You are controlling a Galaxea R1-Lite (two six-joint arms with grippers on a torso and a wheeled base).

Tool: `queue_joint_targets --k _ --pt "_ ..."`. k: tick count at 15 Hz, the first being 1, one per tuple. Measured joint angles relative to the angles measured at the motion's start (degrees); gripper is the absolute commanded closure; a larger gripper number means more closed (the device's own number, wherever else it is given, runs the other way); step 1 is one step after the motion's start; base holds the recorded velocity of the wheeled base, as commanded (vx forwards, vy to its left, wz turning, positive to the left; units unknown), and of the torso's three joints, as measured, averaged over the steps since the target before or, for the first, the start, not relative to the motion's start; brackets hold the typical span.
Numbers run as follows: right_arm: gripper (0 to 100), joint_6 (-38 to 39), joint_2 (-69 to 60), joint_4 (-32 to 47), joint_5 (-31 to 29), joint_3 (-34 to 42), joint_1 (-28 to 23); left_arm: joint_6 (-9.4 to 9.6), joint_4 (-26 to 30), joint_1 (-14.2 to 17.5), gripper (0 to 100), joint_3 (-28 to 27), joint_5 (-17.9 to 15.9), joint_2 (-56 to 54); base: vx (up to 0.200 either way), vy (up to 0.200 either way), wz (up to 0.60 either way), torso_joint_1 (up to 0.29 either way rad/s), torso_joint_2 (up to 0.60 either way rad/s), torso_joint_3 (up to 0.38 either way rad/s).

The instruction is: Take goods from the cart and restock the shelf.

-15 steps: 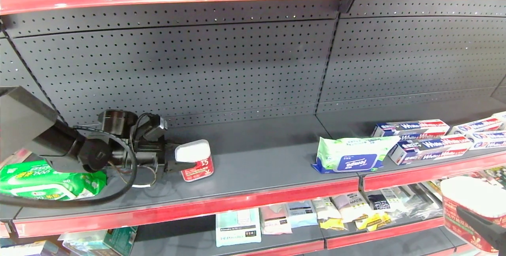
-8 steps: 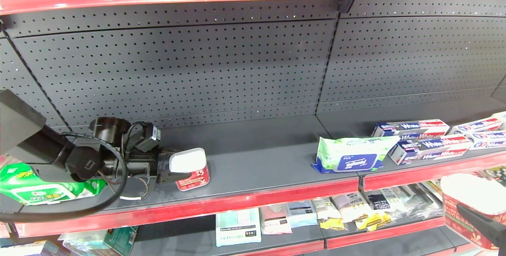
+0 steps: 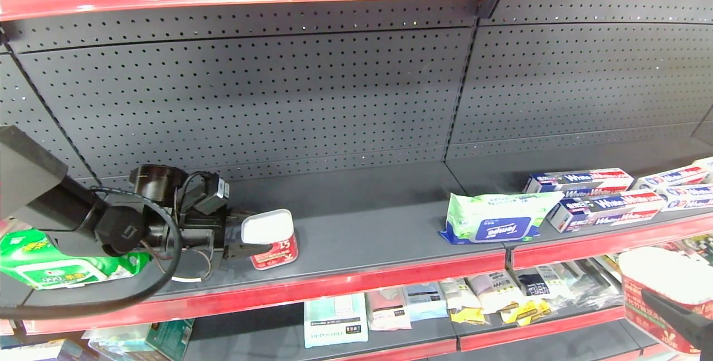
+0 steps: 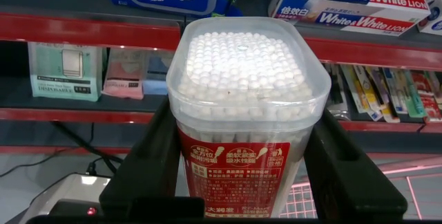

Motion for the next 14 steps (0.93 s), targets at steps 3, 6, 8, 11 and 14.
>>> queue_joint_targets --k 3,6,8,11,14 --pt "100 0.1 -0.1 -0.2 -0.2 -0.2 -0.3 0.02 0.3 -0.3 100 0.0 -0.1 0.0 0.000 0.000 0.00 0.000 0.00 0.000" --pt "100 0.2 -0.2 -0.2 -1.5 0.1 -0.4 0.06 0.4 -1.1 100 -0.3 -0.1 -0.1 0.000 0.000 0.00 0.000 0.00 0.000" --pt "100 0.3 0.0 -0.2 -1.8 0.2 -0.4 0.09 0.4 -1.2 100 -0.3 -0.2 -0.1 0.000 0.000 0.00 0.000 0.00 0.000" --pt "100 0.3 0.2 0.1 -2.3 0.9 -0.4 0.09 0.4 -2.0 100 -0.3 -2.0 0.1 0.000 0.000 0.00 0.000 0.00 0.000" --pt "100 0.3 0.3 0.0 -2.3 1.6 -0.4 0.13 0.4 -3.1 100 -0.3 -2.7 0.6 0.000 0.000 0.00 0.000 0.00 0.000"
